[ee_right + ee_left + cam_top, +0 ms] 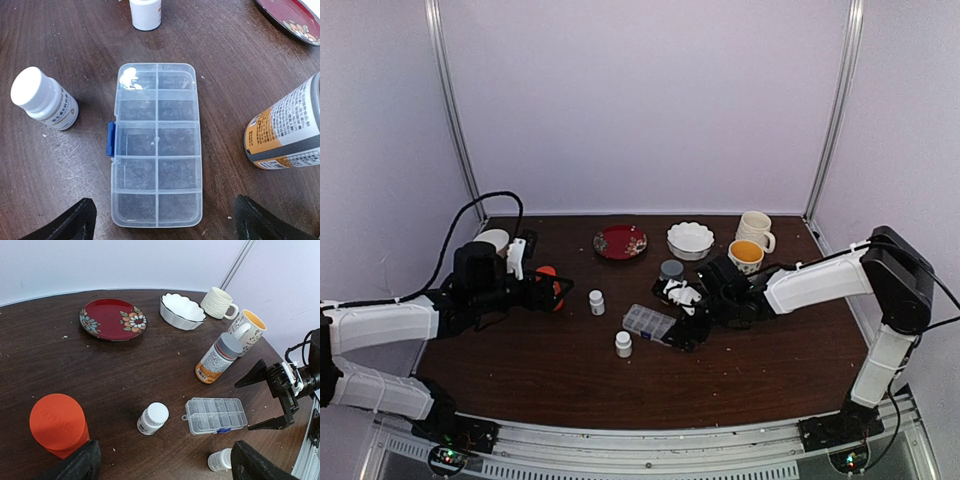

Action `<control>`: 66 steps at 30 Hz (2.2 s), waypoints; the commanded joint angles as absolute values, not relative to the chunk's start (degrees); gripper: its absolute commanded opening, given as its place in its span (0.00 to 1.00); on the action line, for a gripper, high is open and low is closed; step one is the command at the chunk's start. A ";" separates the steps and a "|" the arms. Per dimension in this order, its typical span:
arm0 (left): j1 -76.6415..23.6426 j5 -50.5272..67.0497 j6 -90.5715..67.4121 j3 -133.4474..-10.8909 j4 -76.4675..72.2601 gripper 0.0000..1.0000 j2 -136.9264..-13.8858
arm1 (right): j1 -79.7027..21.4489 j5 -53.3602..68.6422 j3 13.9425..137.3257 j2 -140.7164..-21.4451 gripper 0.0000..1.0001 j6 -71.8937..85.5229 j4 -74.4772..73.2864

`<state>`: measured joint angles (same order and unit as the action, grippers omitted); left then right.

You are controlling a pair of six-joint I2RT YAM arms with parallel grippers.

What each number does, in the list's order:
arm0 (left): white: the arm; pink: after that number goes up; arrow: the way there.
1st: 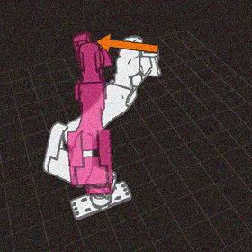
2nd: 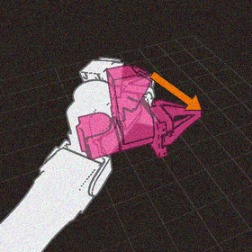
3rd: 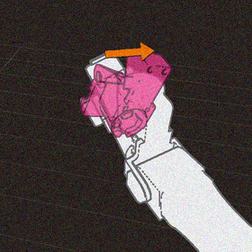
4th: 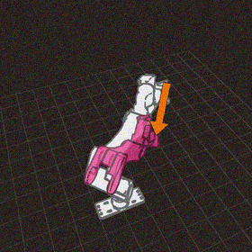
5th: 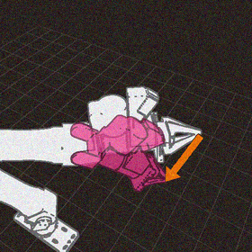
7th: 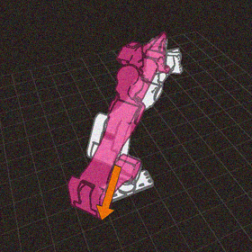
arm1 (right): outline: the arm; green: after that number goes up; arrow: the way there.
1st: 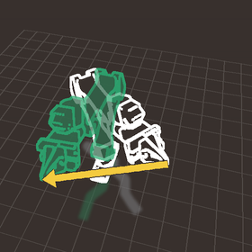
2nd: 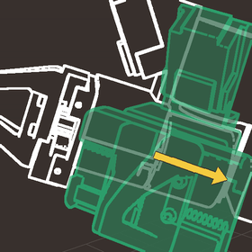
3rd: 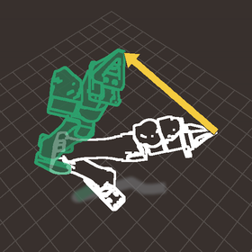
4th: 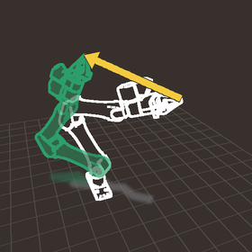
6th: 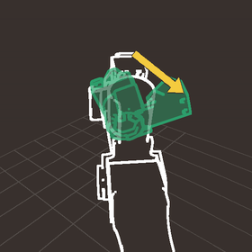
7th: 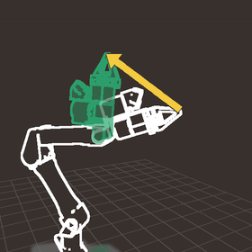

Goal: Sort the pills into containers
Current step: Pick up the pill container from the center of the board, then pass from the right arm to the left

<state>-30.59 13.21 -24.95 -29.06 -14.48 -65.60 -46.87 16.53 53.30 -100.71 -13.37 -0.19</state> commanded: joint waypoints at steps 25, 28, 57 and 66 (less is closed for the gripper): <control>-30.85 11.92 -24.17 -30.50 -15.42 0.95 -64.97 | -48.43 10.70 59.13 -108.12 0.73 -12.61 -1.82; -30.85 12.18 -24.47 -30.50 -15.30 0.94 -64.59 | -48.41 11.95 57.01 -104.43 0.70 -11.80 -0.20; -30.94 48.54 12.95 -34.83 -34.20 0.97 -58.71 | -48.16 49.63 56.34 -75.51 0.65 13.36 9.73; -31.02 58.61 40.45 -43.49 -12.46 0.98 -60.40 | -48.32 55.67 61.43 -76.54 0.65 6.34 -6.18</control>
